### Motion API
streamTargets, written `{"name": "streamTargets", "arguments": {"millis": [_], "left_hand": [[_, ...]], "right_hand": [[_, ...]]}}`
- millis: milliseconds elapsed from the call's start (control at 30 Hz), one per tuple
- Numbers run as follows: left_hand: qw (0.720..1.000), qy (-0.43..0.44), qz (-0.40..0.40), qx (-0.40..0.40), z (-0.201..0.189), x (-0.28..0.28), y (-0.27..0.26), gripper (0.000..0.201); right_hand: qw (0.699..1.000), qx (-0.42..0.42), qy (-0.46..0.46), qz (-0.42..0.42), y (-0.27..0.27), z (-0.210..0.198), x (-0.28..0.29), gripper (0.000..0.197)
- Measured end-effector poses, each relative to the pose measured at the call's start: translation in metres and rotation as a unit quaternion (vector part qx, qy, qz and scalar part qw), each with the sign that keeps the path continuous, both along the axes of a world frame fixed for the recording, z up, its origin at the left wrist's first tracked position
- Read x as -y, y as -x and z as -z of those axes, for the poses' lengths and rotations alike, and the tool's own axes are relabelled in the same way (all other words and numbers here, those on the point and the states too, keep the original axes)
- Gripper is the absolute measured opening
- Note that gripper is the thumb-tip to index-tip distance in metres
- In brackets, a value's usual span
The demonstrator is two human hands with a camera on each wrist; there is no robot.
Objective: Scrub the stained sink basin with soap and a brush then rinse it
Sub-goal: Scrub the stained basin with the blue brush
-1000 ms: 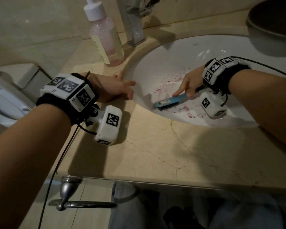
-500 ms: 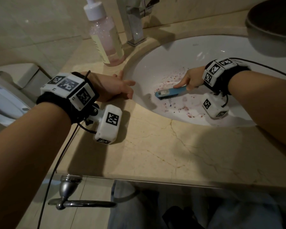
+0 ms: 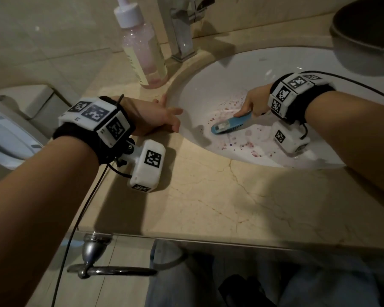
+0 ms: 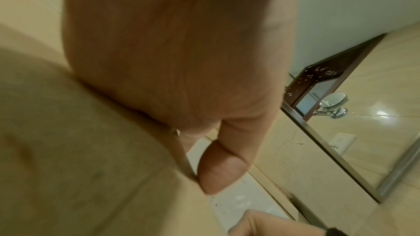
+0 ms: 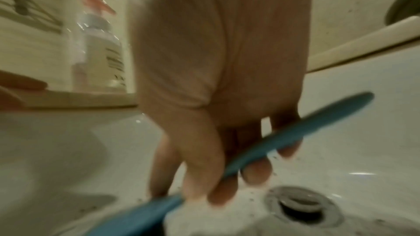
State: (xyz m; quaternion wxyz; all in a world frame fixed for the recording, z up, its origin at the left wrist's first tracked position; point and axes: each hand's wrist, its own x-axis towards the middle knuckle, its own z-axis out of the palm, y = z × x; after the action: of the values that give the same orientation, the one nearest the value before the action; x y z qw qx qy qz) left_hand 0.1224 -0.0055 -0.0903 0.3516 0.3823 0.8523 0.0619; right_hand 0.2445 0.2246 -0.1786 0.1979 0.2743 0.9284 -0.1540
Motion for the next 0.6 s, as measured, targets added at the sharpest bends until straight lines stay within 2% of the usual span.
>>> {"name": "streamTargets", "arguments": {"millis": [67,133,200,267,333,467,600], "left_hand": [[1.000,0.003,0.006,-0.002,0.000,0.000,0.000,0.069],[1.000,0.002,0.006,0.002,0.000,0.001,0.000,0.068],[1.000,-0.004,0.000,0.010,-0.001,0.001,-0.002,0.068],[1.000,-0.008,-0.002,0.012,-0.001,0.002,-0.003,0.068],[1.000,-0.008,0.001,0.009,-0.001,0.001,-0.003,0.067],[1.000,-0.008,0.001,0.007,-0.001,0.001,-0.003,0.068],[1.000,-0.009,0.002,0.012,-0.001,0.001,-0.001,0.067]], "right_hand": [[0.997,0.058,0.047,-0.018,0.002,-0.010,0.010,0.049],[0.994,0.080,0.067,-0.026,0.001,-0.016,0.014,0.049],[0.997,0.053,0.049,-0.024,-0.002,-0.015,0.010,0.050],[1.000,-0.007,0.014,-0.002,-0.008,-0.014,0.003,0.051],[0.999,-0.045,0.025,0.012,-0.018,-0.013,0.000,0.052],[0.992,0.051,0.113,-0.029,-0.033,-0.005,0.006,0.052],[0.995,0.017,0.096,0.003,-0.030,0.001,-0.001,0.050]]}}
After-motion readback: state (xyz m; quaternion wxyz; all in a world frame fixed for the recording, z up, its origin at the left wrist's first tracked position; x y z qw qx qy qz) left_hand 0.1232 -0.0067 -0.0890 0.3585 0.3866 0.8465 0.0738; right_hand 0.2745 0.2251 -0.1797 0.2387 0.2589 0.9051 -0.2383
